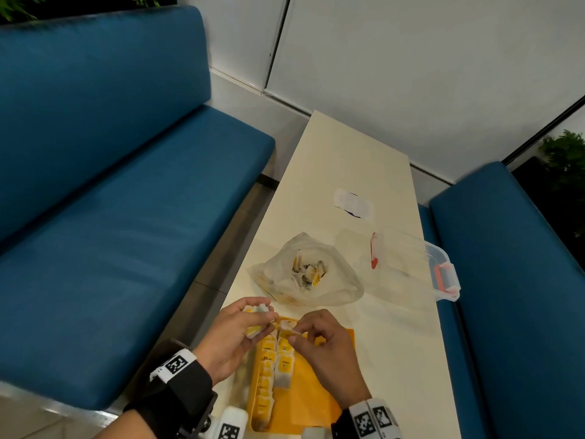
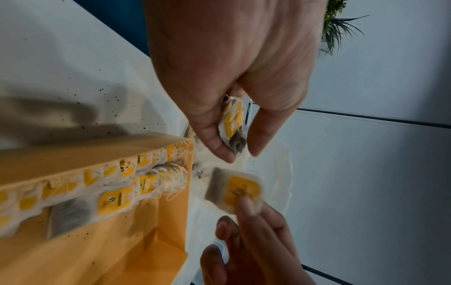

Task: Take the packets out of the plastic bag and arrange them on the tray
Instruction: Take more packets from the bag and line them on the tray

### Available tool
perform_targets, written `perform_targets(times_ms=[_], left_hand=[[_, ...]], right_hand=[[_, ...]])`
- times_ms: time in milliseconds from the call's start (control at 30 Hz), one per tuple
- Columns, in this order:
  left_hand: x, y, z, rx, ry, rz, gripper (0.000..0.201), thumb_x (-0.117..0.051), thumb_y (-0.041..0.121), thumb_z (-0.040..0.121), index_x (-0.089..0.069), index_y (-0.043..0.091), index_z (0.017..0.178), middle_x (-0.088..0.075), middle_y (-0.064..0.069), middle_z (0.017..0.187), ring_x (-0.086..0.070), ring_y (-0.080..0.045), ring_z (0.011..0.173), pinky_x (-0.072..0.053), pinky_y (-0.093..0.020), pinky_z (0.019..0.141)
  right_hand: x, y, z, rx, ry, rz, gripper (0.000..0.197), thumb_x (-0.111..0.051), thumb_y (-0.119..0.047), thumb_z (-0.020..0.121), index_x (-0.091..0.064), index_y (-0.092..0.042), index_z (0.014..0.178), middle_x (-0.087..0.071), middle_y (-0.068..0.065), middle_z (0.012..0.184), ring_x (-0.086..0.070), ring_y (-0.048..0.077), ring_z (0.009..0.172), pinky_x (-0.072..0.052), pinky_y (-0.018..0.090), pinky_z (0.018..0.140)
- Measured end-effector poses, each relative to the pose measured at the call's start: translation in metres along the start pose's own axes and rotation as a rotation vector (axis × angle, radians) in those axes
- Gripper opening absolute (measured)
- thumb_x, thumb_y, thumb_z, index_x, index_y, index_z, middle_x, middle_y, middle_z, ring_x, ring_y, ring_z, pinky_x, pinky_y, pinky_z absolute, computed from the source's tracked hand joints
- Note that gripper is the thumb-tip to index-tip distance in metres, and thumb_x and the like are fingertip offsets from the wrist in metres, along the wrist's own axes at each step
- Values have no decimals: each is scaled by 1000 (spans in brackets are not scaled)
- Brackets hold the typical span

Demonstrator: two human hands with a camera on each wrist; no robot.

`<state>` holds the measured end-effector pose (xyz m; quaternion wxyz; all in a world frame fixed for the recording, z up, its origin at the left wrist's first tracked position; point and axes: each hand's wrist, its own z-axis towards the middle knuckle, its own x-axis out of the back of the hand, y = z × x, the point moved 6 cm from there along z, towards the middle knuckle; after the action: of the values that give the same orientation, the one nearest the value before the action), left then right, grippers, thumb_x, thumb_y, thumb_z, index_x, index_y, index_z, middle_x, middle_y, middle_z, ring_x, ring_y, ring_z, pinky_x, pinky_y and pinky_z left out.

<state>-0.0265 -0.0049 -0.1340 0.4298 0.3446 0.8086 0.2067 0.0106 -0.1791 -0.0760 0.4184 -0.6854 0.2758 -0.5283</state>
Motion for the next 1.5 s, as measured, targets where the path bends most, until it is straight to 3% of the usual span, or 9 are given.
perform_targets(times_ms=[133, 367, 667, 867, 1100, 1233, 1333, 1433, 1500], left_hand=[[6, -2, -2, 24, 9, -23, 24, -65, 1, 94, -67, 1, 118, -73, -24, 110, -72, -32, 103, -57, -44, 96], [4, -16, -7, 76, -34, -42, 22, -58, 2, 98, -66, -4, 118, -72, -27, 108, -70, -34, 101, -59, -42, 89], [-2, -32, -10, 111, -41, -45, 22, -54, 1, 100, -64, -3, 118, -74, -24, 107, -71, -35, 107, -58, -43, 91], [-3, -36, -11, 111, -15, -7, 23, -52, -1, 100, -64, -4, 120, -73, -24, 113, -70, -35, 109, -62, -38, 83], [-3, -37, -13, 115, 20, -5, 24, -51, 0, 101, -63, -4, 121, -72, -25, 117, -68, -38, 117, -61, -39, 85], [-4, -36, -15, 118, 32, -10, 24, -51, 1, 101, -63, -4, 122, -72, -24, 119, -70, -36, 113, -61, -39, 87], [-5, -35, -18, 129, 43, -9, 24, -52, 3, 102, -65, -2, 122, -72, -24, 119, -71, -34, 111, -62, -38, 82], [-4, -36, -20, 166, 39, -24, 28, -57, 13, 100, -67, -3, 121, -71, -25, 119, -71, -35, 110, -62, -39, 82], [-3, -36, -21, 190, 20, -23, 32, -59, 19, 99, -69, -3, 119, -72, -24, 113, -71, -32, 104, -60, -41, 85]], right_hand=[[9, 26, 0, -159, -22, 170, 13, -81, 3, 73, -69, 0, 73, -70, 9, 83, -62, 13, 74, -49, 19, 66], [-6, 69, -24, -382, -209, 78, 9, -67, -2, 91, -60, -5, 85, -65, 11, 63, -63, 16, 53, -39, 16, 45], [-26, 96, -35, -519, -355, -70, 10, -64, -5, 91, -57, -11, 89, -65, 7, 59, -62, 11, 46, -40, 19, 42], [-40, 103, -27, -463, -293, -128, 17, -67, -6, 90, -57, -16, 80, -62, 0, 58, -65, 17, 51, -43, 21, 42], [-46, 103, -19, -459, -183, -167, 19, -64, -6, 89, -56, -17, 77, -63, 6, 64, -64, 21, 51, -48, 27, 44], [-46, 97, -13, -422, -120, -219, 21, -65, -11, 89, -57, -21, 72, -65, 5, 65, -65, 20, 50, -57, 35, 54], [-46, 92, -13, -415, -108, -239, 18, -66, -15, 87, -57, -24, 75, -69, 6, 75, -69, 24, 62, -61, 41, 65], [-36, 78, -14, -309, -43, -347, 12, -69, -21, 85, -60, -27, 92, -67, -2, 93, -64, 15, 82, -52, 24, 69], [-25, 55, -18, -160, 30, -284, 16, -71, -27, 86, -62, -28, 99, -62, -6, 98, -59, 9, 83, -45, 14, 68]])
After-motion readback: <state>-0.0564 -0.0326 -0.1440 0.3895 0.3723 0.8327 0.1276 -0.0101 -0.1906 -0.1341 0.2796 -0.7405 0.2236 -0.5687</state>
